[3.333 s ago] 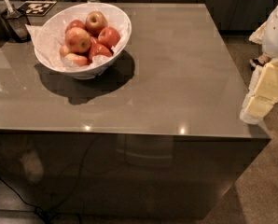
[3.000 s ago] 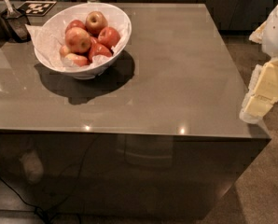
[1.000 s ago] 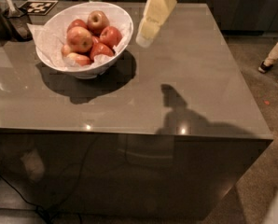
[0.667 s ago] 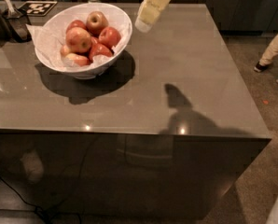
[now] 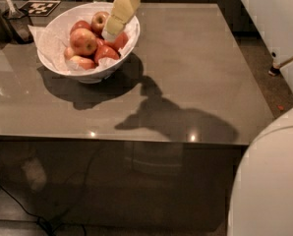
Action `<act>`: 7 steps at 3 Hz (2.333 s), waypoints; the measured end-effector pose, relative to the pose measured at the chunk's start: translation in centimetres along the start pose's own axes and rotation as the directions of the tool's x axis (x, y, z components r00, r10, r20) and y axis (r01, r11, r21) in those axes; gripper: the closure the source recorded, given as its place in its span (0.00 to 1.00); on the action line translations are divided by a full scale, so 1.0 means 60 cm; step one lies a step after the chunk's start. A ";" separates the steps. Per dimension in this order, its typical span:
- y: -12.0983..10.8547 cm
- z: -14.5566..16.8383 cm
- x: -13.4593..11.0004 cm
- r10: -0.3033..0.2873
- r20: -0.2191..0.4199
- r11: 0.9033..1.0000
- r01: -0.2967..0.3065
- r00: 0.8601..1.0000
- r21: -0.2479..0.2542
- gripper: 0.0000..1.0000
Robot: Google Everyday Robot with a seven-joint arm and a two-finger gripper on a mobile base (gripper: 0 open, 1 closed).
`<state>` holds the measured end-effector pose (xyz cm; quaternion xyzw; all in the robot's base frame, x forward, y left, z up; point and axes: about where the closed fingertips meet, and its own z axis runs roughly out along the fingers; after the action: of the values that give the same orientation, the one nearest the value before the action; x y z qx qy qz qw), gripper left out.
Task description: Pick apple from white bowl
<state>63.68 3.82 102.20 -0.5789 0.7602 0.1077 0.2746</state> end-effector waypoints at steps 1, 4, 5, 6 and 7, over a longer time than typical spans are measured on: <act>0.001 0.010 -0.008 -0.007 -0.001 1.000 0.007 1.000 -0.005 0.00; 0.002 0.091 -0.068 -0.093 0.157 0.988 0.072 0.983 0.137 0.00; -0.002 0.091 -0.075 -0.095 0.170 0.987 0.070 0.981 0.146 0.00; 0.001 0.123 -0.072 -0.049 0.207 0.995 0.031 0.977 0.090 0.00; 0.001 0.167 -0.071 0.032 0.219 0.999 -0.036 0.975 0.014 0.00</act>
Offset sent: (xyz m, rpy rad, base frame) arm 0.0229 0.0488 -0.0365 0.1044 -0.2318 -0.0073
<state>67.30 12.19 96.20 -0.5479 0.7360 0.1687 0.3599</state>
